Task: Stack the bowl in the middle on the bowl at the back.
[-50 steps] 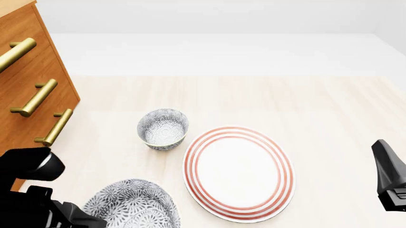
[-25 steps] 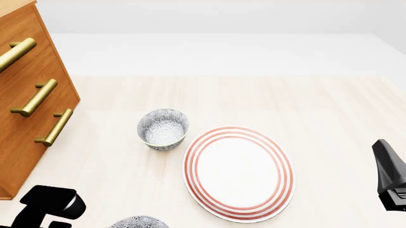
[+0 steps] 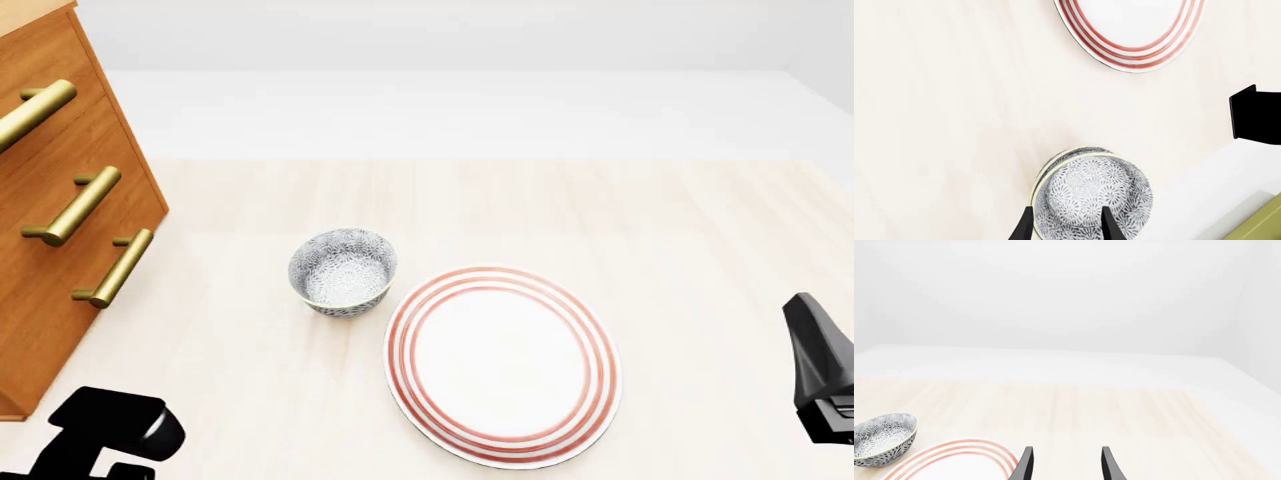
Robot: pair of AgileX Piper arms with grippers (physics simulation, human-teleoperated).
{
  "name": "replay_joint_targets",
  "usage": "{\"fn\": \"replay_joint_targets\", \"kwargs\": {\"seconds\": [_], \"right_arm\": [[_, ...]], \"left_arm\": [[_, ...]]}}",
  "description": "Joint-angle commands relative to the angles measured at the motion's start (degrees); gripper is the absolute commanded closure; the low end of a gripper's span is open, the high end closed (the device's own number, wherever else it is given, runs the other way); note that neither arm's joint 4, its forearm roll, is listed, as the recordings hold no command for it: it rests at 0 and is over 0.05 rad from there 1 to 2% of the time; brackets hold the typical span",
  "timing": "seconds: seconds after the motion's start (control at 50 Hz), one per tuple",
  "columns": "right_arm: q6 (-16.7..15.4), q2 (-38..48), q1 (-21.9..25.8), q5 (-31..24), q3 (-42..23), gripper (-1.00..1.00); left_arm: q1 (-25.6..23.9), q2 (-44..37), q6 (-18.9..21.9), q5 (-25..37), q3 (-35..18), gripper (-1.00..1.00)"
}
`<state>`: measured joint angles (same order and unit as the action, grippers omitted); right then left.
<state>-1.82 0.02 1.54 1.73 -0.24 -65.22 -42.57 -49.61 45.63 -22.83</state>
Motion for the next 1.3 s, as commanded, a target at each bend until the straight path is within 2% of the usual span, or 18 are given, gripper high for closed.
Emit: {"fn": "replay_joint_targets", "kwargs": {"seconds": [0.02,0.28,0.54,0.68,0.74,1.08,1.16,1.3], "right_arm": [[-0.02,0.00,0.05,0.04,0.01,-1.00],[-0.25,-0.01,0.16,-0.03,-0.01,-1.00],[-0.83,0.00,0.53,-0.22,-0.02,-1.00],[-1.13,0.00,0.53,-0.21,-0.03,-1.00],[-1.19,0.00,0.48,-0.18,-0.04,-1.00],[-1.10,-0.01,0.29,-0.14,-0.22,-1.00],[-1.01,-0.01,0.24,-0.11,-0.21,-1.00],[-1.01,-0.01,0.11,-0.18,-0.30,-1.00]], "left_arm": [[1.74,0.59,1.90,1.60,-1.54,-1.00],[4.01,2.45,3.93,5.32,-3.69,-1.00],[11.57,7.71,9.31,14.41,-8.29,-1.00],[14.55,8.79,11.31,16.69,-12.15,-1.00],[17.25,9.23,12.99,17.86,-16.35,-1.00],[23.06,7.65,16.29,16.21,-26.32,-1.00],[24.68,7.56,16.46,15.24,-28.40,-1.00],[25.99,10.38,14.51,13.46,-29.97,-1.00]]}}
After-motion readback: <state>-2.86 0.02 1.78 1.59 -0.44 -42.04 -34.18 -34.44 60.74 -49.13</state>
